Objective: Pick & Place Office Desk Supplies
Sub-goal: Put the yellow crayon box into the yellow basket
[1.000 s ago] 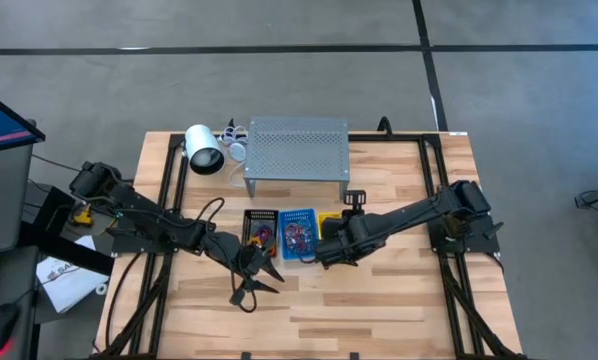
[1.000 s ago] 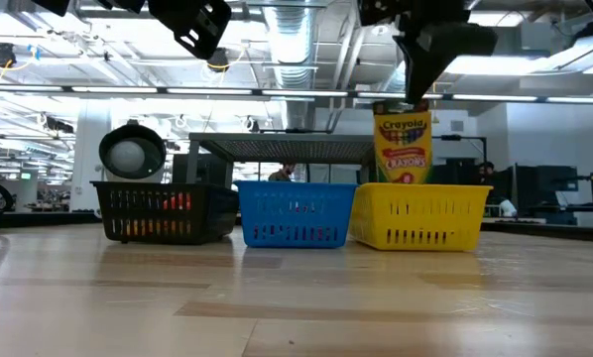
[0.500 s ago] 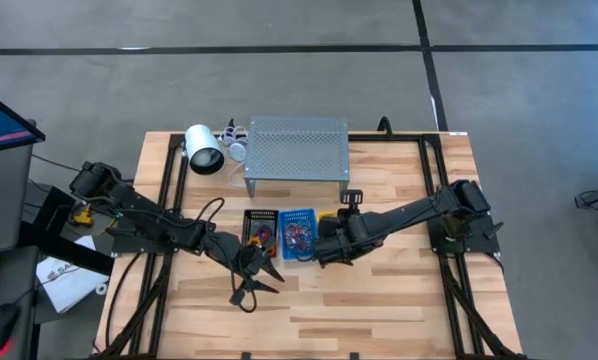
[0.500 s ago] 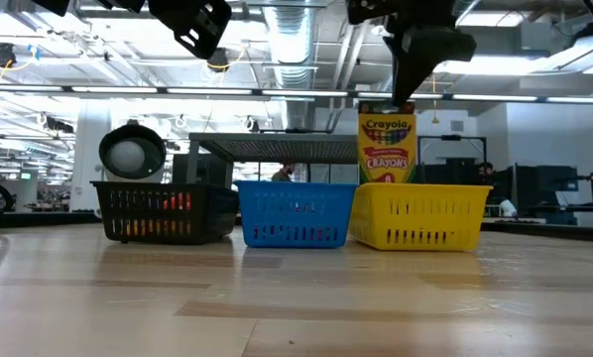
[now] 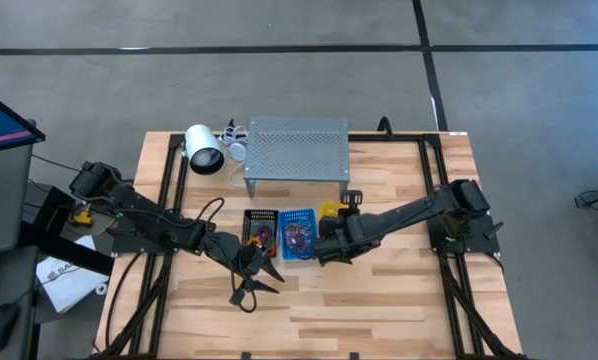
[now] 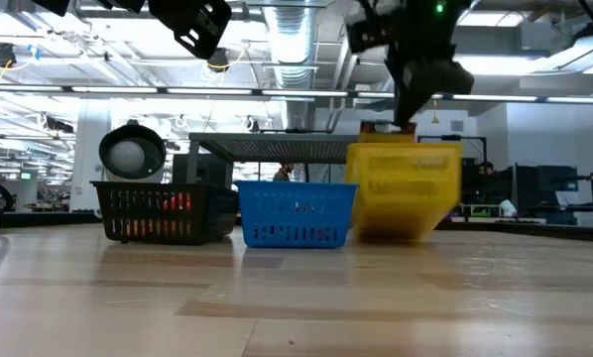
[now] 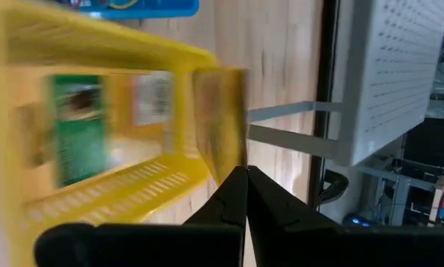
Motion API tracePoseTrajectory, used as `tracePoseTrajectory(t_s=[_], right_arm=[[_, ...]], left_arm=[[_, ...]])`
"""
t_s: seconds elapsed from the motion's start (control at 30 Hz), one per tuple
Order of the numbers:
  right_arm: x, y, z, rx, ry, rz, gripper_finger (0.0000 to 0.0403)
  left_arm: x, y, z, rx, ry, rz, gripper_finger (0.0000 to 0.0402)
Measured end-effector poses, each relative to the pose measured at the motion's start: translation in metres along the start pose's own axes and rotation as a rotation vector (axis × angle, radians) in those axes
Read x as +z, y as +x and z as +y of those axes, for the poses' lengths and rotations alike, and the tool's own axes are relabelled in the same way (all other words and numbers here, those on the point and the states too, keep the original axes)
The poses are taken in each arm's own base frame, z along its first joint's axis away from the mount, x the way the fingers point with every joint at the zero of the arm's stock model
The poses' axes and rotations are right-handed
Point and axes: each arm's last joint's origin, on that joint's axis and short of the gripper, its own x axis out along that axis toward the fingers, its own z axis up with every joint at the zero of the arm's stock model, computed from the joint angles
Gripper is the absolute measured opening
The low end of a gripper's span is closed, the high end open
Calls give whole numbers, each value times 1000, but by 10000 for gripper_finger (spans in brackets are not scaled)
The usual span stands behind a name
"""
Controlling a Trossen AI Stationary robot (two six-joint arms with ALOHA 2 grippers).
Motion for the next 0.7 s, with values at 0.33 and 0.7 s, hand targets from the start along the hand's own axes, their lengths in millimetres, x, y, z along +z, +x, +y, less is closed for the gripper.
tracePoseTrajectory(t_s=[0.33, 0.7], right_arm=[[-4, -4, 13, 13, 0, -18, 0], [-7, -4, 10, -58, 30, -15, 0]], left_arm=[[0, 0, 0, 0, 2, 0, 136], [0, 0, 0, 0, 2, 0, 136]])
